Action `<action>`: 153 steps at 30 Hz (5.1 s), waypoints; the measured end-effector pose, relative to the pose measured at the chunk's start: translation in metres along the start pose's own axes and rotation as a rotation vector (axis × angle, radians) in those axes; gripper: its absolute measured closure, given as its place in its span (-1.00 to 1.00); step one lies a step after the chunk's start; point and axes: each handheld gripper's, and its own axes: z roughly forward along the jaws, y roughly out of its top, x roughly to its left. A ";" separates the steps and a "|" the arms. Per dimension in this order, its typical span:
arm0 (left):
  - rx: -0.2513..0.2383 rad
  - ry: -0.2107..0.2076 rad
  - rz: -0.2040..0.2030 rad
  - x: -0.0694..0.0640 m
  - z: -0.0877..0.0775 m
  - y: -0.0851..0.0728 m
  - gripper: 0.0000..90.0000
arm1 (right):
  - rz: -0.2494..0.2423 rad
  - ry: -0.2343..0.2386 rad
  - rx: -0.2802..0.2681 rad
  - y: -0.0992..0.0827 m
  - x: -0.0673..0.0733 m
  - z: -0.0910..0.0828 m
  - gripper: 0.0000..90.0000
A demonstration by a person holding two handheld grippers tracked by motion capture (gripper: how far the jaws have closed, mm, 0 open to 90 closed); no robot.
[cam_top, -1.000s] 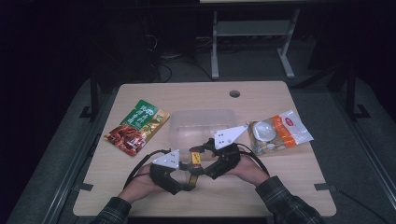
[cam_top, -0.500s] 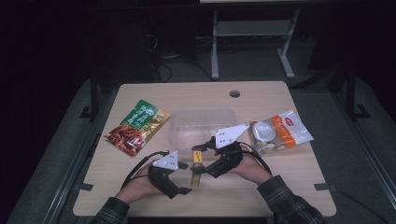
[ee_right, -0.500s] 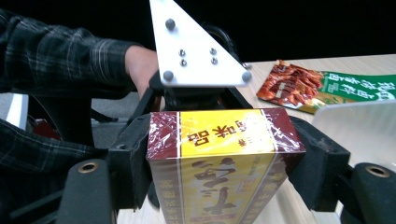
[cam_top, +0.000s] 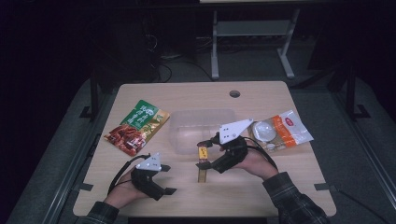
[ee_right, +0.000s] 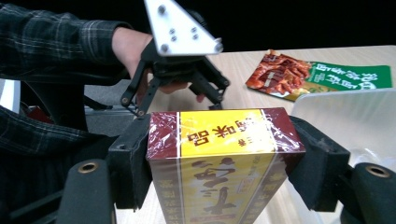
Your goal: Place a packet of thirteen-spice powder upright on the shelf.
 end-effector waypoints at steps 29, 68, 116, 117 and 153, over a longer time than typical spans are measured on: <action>-0.027 0.004 0.029 0.004 0.001 -0.001 -0.67 | -0.031 -0.063 0.022 0.027 -0.043 -0.024 -0.32; -0.017 -0.033 0.031 0.002 0.005 -0.001 -0.67 | 0.017 -0.107 0.042 0.016 -0.102 -0.014 -0.33; 0.005 -0.056 0.036 0.000 0.009 0.000 -0.67 | 0.038 -0.159 0.099 -0.004 -0.111 0.006 -0.36; 0.006 -0.056 0.037 0.000 0.009 0.000 -0.67 | 0.034 -0.158 0.104 -0.004 -0.112 0.007 -0.36; 0.015 -0.055 -0.023 0.004 0.010 -0.003 -0.71 | 0.114 -0.280 0.084 -0.008 -0.083 -0.021 -0.70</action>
